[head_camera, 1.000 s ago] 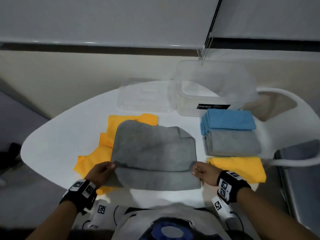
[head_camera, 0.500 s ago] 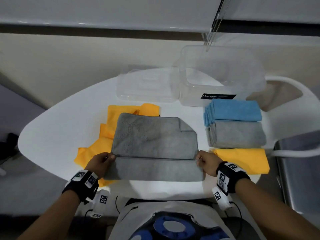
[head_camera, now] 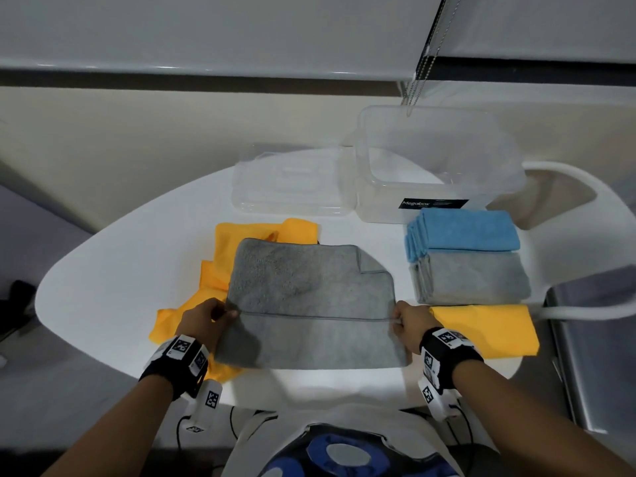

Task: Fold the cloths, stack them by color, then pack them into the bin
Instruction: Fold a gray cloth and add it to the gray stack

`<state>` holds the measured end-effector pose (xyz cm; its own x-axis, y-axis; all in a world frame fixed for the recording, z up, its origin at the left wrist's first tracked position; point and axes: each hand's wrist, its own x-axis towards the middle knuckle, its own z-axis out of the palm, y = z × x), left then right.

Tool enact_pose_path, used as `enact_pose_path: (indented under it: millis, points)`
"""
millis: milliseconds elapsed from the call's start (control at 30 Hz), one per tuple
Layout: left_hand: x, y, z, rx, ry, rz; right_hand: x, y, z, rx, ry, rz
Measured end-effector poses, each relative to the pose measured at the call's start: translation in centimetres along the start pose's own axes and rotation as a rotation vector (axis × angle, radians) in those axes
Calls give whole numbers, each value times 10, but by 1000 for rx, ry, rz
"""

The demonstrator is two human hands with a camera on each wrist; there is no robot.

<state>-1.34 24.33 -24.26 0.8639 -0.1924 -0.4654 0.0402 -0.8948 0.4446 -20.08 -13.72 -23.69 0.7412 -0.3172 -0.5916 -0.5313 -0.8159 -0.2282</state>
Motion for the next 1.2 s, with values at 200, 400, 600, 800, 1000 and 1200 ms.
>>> enact_pose_path:
  millis: [200,400,600,800,1000,1200]
  points:
    - [3,2,0,39,52,75,4,-9,-1,-27,67,-57]
    - [20,34,-9,100,206,210,22,-31,-18,-35,180,-221]
    - [88,77,-24,82,98,111,67,-54,-34,-138,45,-253]
    - [122,92,-32,162,-32,68,85,-57,-43,-161,27,-116]
    - [114,94,-42,254,43,197,77,-36,-56,80,196,-143]
    - [70,52,-40,81,126,521,47,-15,-49,167,239,-329]
